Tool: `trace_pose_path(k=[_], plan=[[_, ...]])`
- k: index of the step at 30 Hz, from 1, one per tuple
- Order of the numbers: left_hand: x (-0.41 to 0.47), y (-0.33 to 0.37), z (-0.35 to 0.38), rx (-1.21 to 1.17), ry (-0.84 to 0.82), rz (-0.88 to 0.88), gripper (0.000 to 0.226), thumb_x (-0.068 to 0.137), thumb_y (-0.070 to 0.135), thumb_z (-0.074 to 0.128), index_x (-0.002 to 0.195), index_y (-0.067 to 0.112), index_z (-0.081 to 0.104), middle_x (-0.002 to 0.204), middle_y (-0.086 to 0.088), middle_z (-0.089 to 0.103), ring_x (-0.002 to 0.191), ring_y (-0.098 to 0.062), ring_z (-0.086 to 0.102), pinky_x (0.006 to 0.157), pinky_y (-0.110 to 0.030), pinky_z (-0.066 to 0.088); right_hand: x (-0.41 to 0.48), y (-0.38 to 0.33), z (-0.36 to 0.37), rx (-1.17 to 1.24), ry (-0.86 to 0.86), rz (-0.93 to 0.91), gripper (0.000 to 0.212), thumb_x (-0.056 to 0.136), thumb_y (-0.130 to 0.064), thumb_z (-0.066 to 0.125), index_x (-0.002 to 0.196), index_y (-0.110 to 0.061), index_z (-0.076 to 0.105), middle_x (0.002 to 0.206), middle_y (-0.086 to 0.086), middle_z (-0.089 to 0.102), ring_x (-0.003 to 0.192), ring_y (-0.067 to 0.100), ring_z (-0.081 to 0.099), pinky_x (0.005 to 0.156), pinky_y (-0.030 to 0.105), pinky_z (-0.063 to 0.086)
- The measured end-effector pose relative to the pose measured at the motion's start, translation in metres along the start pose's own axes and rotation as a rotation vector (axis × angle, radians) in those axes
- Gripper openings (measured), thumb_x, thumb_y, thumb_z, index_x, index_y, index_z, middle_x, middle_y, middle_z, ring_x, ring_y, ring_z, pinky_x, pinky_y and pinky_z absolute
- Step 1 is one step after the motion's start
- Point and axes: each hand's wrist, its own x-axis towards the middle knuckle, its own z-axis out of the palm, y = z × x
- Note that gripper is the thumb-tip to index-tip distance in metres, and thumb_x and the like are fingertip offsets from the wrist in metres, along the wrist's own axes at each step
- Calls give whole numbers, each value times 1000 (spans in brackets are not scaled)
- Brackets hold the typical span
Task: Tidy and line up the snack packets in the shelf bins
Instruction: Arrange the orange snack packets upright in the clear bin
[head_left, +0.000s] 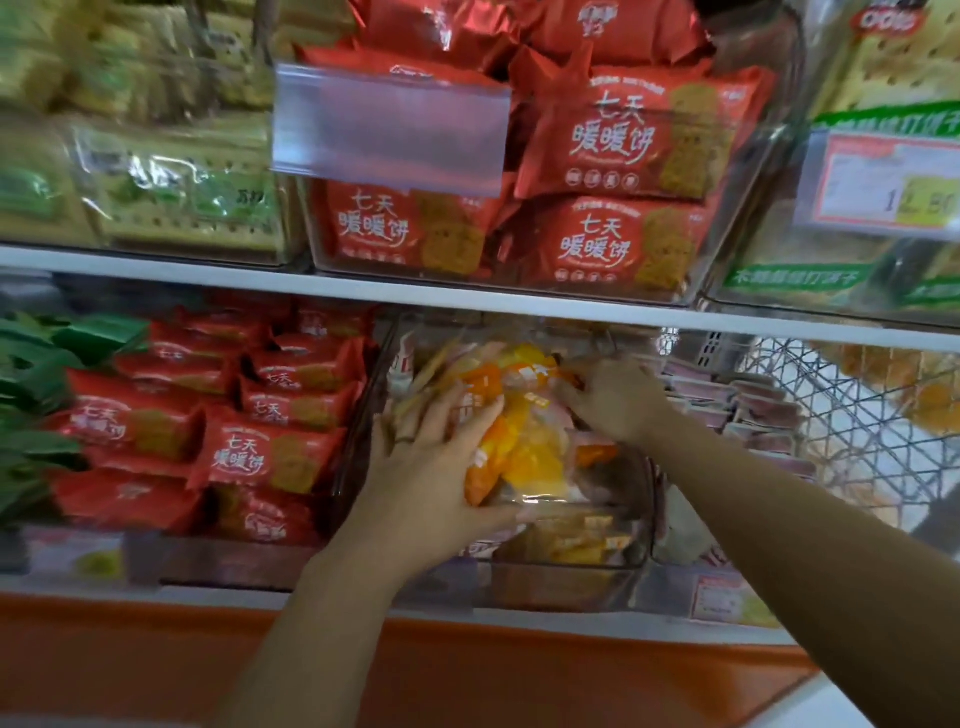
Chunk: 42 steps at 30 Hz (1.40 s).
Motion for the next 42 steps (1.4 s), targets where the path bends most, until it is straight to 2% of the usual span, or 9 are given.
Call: trace_pose_path(k=[4,9,17,20,24,28,30,37,42], plan=[[-9,-2,-10,-164,32,56,81,74,64,61,142,52,18,153,22,0,141,-8,-1,118,-44,5,-11,4,-10,294,8,-23,34,94,-39,48,116,-19,64,115,8,65,105,27,57,86,36,44],[-26,-14,-21,-215,86,120,13,77,47,69,87,44,61,133,27,30,133,-7,25,113,-39,20,-27,8,-21,368,-41,-98,35,95,-30,51,125,-13,58,121,9,60,110,25,53,86,29,39],[-28,-18,-7,-24,43,163,12,84,45,63,83,35,71,149,15,28,134,-15,29,112,-51,22,-79,-10,-22,429,296,-243,27,87,-19,60,114,-20,65,116,-6,61,107,4,52,87,12,39],[-29,-24,-14,-232,68,148,15,86,36,64,72,31,65,137,20,39,127,-6,37,107,-37,31,-104,-25,-22,348,171,-449,32,86,-34,59,117,-24,63,124,-14,53,119,-2,44,101,10,30],[-39,-18,-30,-466,227,153,18,90,21,60,72,25,62,108,24,55,103,12,50,80,-2,35,-110,-27,-18,351,52,-480,47,85,-44,62,128,-28,55,139,-13,41,132,-1,30,110,20,29],[-43,-2,-40,-691,504,146,16,93,19,54,81,29,59,76,12,64,78,2,60,58,-8,44,-115,-43,-36,465,4,-384,69,72,-61,63,132,-32,47,136,-19,44,127,-6,36,106,24,38],[-39,7,-37,-747,552,179,13,94,28,53,82,32,57,79,11,64,76,1,60,55,-10,43,-118,-56,-40,636,11,-406,50,74,-44,72,120,-35,55,121,-24,58,113,-8,50,94,15,43],[-16,31,-19,-763,535,233,9,95,39,49,98,39,57,95,18,62,89,5,57,74,-7,41,-136,-42,-34,1018,263,-193,28,83,-16,66,107,-31,60,101,-16,70,94,1,65,75,21,54],[6,37,-3,-264,282,191,38,93,46,45,130,36,52,136,13,43,130,-11,34,112,-41,26,-141,20,-33,817,454,163,14,89,-27,58,102,-27,54,91,-12,65,83,2,63,60,15,49]])
